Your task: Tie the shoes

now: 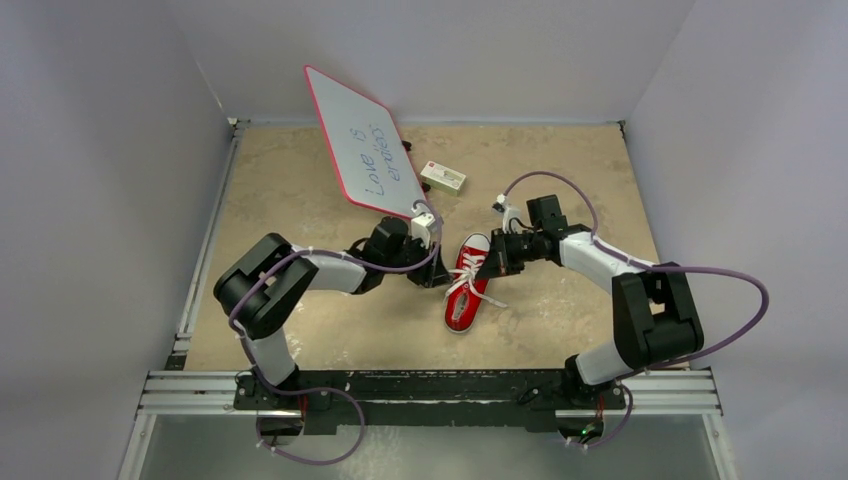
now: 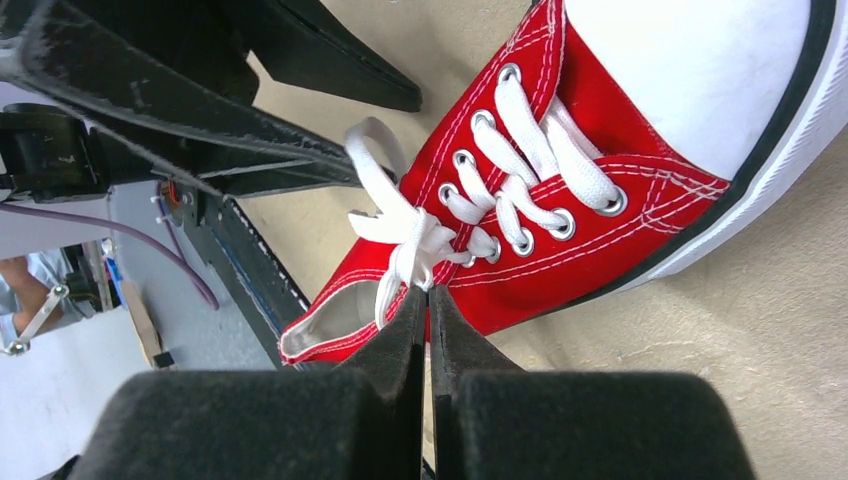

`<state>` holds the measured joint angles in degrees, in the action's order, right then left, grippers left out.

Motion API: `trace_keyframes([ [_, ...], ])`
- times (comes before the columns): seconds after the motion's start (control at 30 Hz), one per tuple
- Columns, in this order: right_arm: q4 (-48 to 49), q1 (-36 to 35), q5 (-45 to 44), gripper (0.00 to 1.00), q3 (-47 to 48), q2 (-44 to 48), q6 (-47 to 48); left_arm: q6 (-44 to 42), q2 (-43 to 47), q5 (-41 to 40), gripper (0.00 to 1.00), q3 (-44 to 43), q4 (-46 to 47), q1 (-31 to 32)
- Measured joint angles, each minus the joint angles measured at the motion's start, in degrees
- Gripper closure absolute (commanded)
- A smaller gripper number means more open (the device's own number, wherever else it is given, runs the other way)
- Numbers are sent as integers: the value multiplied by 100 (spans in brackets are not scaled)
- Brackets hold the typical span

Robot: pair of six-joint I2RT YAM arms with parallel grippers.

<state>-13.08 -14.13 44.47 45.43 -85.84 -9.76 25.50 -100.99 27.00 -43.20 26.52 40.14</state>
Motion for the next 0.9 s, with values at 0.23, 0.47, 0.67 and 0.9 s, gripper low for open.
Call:
trace_keyframes([
  [0.23,-140,-2,-184,100,2,48,-2,35,-94,-7,100,2,28,0],
  [0.47,-511,-4,-940,100,9,540,-138,28,55,4,100,153,-151,0],
  [0.67,-553,-11,-1814,100,9,612,-374,22,376,-4,100,264,-415,7],
  [0.9,-391,44,-2459,100,-52,608,-667,-2,605,-4,100,468,-614,13],
])
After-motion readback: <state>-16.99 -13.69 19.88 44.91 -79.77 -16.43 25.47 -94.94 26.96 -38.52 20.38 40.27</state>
